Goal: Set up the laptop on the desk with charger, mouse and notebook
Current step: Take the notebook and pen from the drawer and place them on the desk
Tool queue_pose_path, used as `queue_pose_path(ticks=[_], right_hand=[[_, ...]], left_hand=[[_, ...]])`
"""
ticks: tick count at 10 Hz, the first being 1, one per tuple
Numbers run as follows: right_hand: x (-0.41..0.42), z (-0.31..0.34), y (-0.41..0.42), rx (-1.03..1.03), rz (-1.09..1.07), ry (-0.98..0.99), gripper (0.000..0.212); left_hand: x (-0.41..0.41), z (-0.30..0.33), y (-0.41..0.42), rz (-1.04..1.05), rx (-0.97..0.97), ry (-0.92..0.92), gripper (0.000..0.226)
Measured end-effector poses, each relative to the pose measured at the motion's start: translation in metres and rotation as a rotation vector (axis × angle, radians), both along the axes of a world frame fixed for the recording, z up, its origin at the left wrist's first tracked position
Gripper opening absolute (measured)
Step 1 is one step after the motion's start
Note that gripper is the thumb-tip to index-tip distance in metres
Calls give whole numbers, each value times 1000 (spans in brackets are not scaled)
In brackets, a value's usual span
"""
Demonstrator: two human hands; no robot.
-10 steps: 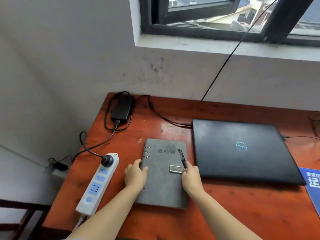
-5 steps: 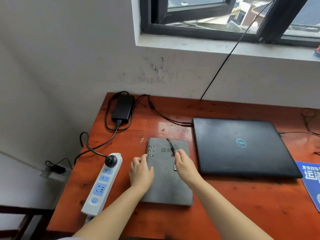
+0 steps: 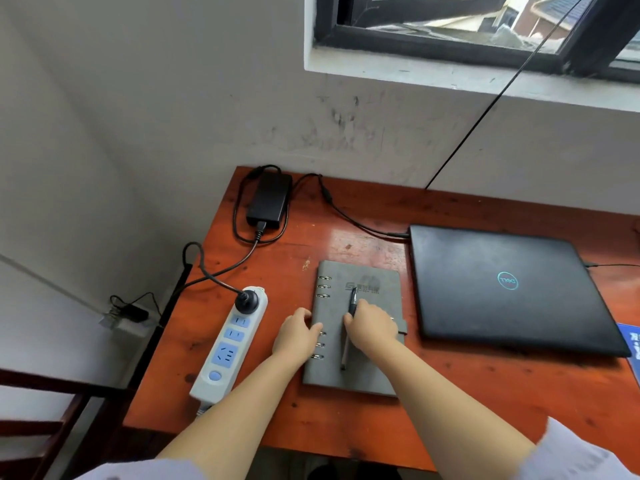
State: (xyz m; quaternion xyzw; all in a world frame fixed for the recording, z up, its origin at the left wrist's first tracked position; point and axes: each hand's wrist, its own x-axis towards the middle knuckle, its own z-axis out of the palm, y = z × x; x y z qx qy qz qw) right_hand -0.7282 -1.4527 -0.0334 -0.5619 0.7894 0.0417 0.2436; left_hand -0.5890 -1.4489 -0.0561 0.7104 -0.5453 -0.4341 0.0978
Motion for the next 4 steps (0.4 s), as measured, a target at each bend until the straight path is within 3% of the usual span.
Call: queue_pose_path(ticks=[2, 4], right_hand=[[-11, 8, 1, -58, -92, -145, 40], [-82, 93, 8, -361, -237, -355, 38]], left_hand=[[0, -3, 0, 6, 8, 6, 37], [3, -5, 2, 0, -30, 28, 35]])
